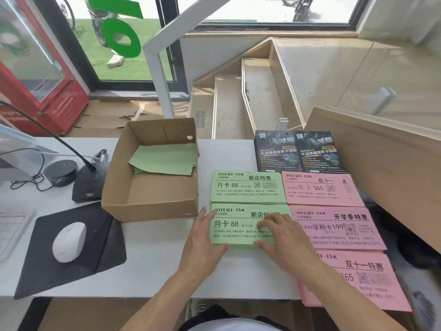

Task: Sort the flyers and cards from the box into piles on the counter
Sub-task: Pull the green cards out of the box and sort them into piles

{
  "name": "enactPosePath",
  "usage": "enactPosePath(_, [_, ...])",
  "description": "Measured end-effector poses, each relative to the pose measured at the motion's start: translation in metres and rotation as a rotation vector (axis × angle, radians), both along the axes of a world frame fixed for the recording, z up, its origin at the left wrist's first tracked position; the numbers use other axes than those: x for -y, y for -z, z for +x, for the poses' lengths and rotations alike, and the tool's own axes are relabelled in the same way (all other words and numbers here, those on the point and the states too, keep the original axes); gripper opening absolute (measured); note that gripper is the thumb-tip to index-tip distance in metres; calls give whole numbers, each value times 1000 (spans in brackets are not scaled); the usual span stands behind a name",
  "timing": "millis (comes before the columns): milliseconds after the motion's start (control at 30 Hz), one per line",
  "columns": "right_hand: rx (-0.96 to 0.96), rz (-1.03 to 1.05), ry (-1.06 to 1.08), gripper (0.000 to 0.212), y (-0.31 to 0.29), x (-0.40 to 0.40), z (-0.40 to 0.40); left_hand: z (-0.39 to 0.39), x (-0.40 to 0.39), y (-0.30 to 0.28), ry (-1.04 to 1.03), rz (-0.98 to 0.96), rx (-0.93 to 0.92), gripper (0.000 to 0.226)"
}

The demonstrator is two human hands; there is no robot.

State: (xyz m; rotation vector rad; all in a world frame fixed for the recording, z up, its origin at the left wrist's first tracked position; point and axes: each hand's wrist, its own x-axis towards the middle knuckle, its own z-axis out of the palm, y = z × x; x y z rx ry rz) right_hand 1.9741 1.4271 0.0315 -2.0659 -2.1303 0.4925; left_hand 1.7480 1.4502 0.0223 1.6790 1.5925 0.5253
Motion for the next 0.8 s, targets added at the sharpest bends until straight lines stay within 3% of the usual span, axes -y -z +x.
enactPosePath(167, [-98,180,30,30,-16,-22,-26,-14,4,-29,-59,320,215,38])
enactPosePath(267, [-174,285,-54,25,-31,-50,-56,-38,-24,-46,-130,476,224,28])
enactPosePath(367, [-199,313,-158,26,-47,-87,-93,-74,-72,-50,-193,534,100,32])
enactPosePath(600, [-72,143,-374,41,-52,-174,-184,-168,-170,-43,-194,448,-481,52])
enactPosePath(667, [-31,38,-379,45,-41,-200,-204,-178,-191,-41,-181,377,-519,58])
enactPosePath(800, [52,-175,-393,55,-7,-247,-226,-182,-211,-32,-169,224,-408,65])
